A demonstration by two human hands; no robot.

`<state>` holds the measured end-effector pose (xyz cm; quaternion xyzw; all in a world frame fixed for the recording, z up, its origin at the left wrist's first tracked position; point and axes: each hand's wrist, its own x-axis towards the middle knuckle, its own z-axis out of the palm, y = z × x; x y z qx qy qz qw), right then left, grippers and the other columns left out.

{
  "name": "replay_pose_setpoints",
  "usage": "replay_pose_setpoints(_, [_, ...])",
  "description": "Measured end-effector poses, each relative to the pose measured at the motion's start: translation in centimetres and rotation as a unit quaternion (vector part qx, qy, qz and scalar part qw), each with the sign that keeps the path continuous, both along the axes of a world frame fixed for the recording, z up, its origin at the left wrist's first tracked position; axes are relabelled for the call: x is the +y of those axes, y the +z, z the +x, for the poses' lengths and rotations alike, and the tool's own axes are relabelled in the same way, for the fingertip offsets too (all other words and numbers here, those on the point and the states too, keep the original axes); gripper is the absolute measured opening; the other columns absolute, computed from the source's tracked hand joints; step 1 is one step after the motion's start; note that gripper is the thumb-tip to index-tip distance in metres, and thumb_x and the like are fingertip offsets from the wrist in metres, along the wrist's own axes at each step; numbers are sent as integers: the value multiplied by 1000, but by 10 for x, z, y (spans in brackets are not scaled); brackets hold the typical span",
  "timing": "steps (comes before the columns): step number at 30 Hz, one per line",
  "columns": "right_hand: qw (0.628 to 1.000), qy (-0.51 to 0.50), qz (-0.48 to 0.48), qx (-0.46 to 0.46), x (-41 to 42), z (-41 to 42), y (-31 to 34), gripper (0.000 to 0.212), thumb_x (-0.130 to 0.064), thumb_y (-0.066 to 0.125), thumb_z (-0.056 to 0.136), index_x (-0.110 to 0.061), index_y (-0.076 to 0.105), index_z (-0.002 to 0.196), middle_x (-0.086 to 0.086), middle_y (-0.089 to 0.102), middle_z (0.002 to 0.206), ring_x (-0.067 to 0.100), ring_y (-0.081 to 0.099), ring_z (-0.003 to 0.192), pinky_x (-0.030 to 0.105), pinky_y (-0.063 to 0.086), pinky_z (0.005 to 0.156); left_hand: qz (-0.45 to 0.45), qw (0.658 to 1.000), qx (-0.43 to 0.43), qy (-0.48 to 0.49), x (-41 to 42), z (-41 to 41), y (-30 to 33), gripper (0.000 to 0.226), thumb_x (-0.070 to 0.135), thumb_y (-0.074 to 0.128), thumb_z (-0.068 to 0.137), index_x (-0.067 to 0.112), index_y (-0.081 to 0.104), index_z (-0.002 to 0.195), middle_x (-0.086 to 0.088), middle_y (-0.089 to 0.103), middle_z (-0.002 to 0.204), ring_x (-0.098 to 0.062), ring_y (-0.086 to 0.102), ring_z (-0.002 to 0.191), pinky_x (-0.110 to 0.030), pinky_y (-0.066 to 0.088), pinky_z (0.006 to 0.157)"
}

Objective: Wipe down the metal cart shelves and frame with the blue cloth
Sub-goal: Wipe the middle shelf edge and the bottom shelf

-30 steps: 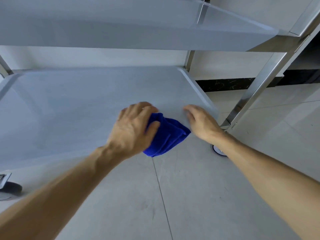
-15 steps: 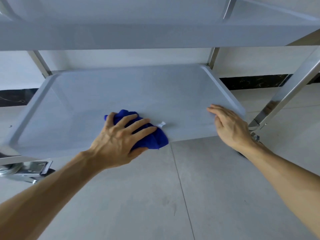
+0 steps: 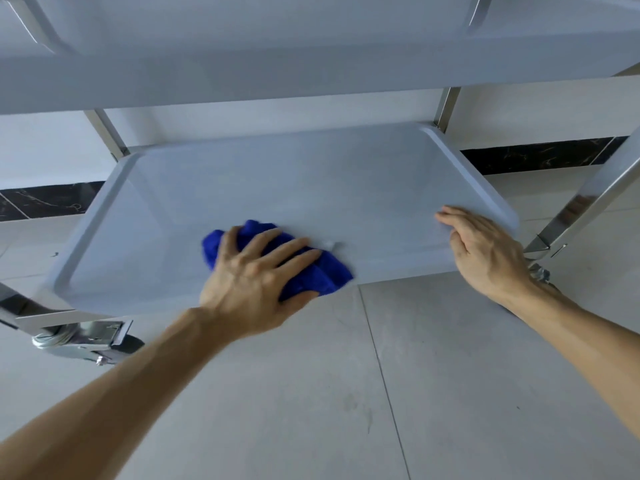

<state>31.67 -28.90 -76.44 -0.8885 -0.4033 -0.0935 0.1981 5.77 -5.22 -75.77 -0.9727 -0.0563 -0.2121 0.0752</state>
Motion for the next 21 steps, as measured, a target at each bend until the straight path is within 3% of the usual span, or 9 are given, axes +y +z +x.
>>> replay_pose_setpoints(7, [999, 5, -10, 32, -5, 4, 2, 41, -7, 37, 102, -13, 55, 139, -3, 47, 150, 14, 41, 140, 19, 24, 109, 1, 996, 82, -19, -67, 83, 7, 54, 57, 45, 92, 33, 45, 140, 11, 47, 146, -30, 47, 128, -61, 34, 95])
replay_pose_setpoints(15, [999, -18, -11, 47, -30, 0, 7, 43, -10, 37, 101, -22, 56, 138, -12, 45, 151, 6, 38, 139, 16, 24, 106, -5, 997, 40, -66, -31, 29, 7, 51, 60, 45, 93, 33, 55, 136, 11, 54, 142, -25, 50, 130, -53, 40, 90])
replay_pose_setpoints(21, [997, -13, -25, 69, -54, 3, 13, 43, -8, 37, 101, -20, 55, 139, -10, 44, 152, 11, 39, 141, 21, 25, 110, -19, 997, 67, -43, -6, -16, 12, 51, 62, 39, 95, 34, 56, 135, 14, 52, 144, -21, 46, 136, -52, 38, 96])
